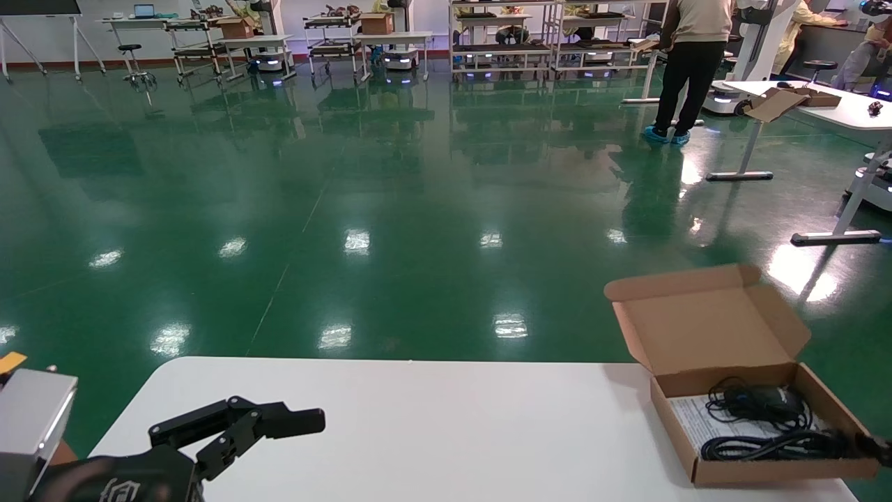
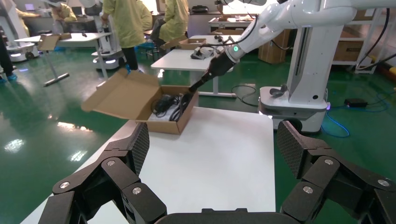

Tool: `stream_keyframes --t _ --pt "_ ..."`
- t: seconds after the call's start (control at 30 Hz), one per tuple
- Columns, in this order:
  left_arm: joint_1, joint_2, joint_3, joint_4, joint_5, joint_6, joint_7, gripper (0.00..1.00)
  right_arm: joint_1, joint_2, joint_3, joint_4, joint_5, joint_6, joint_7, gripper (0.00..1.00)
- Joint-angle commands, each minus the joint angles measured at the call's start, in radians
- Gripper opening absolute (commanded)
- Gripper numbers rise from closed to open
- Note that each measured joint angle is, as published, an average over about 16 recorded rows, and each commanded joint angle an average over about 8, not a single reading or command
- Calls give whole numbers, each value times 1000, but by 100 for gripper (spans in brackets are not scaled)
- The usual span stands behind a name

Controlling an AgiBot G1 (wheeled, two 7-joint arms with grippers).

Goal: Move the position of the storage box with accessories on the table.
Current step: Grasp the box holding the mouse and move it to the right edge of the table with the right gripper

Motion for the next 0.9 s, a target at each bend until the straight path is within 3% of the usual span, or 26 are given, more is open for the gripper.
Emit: stream_keyframes --t 0.03,0.43,0.53,0.6,0.73,0.83,0.9 --pt "0 0 0 0 0 0 0 100 -15 -2 2 1 3 6 -3 0" --pt "0 0 0 0 0 0 0 100 -59 -6 13 16 17 41 -33 0" --pt "0 0 0 0 0 0 0 100 -62 -11 14 22 19 47 -45 5" --pt "0 0 0 0 0 0 0 100 -64 -14 15 25 22 49 -52 16" --pt "0 0 0 0 0 0 0 100 -66 -23 19 29 26 50 -63 65" --pt "0 0 0 0 0 0 0 100 -67 -29 21 28 30 55 -70 94" --pt "0 0 0 0 0 0 0 100 -68 -31 22 26 31 63 -74 100"
